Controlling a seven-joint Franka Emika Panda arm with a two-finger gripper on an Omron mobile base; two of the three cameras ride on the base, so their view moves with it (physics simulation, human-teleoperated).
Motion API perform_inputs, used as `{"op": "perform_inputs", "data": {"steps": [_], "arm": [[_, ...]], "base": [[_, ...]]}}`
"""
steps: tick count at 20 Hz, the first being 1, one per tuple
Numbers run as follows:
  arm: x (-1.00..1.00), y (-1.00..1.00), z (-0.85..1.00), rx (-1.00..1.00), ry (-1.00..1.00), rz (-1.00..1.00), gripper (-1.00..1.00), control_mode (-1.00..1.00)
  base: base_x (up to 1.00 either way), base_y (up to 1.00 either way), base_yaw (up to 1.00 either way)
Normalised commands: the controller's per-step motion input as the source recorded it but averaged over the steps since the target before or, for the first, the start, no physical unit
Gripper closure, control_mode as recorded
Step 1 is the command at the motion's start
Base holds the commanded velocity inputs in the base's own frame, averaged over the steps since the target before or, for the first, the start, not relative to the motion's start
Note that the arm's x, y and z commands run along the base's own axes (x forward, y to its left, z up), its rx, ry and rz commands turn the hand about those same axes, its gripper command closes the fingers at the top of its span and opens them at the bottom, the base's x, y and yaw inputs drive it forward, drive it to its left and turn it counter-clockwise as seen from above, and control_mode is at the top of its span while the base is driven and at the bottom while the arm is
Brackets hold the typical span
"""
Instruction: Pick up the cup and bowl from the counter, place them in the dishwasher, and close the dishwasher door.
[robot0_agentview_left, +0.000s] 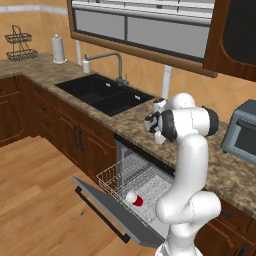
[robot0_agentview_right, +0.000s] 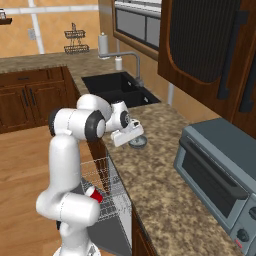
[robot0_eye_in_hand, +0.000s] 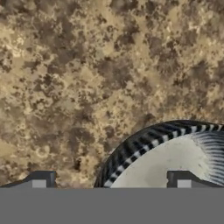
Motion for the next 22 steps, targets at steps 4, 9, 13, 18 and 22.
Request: {"op": "perform_inputs", "data": {"steps": [4, 9, 13, 18, 22], "arm": [[0.03, 0.0, -0.34, 0.0, 0.02, 0.06, 1.0, -1.0], [0.0, 0.0, -0.04, 0.01, -0.01, 0.03, 1.0, -1.0], [-0.05, 0.0, 0.0, 0.0, -0.02, 0.0, 1.0, -1.0], [-0.9, 0.63, 0.73, 0.07, -0.22, 0.0, 1.0, -1.0], [-1.0, 1.0, 0.86, 0.18, -0.04, 0.01, 1.0, -1.0]], "base": [[0.0, 0.0, 0.0], [0.0, 0.0, 0.0], [0.0, 0.0, 0.0], [0.0, 0.0, 0.0], [0.0, 0.0, 0.0]]}}
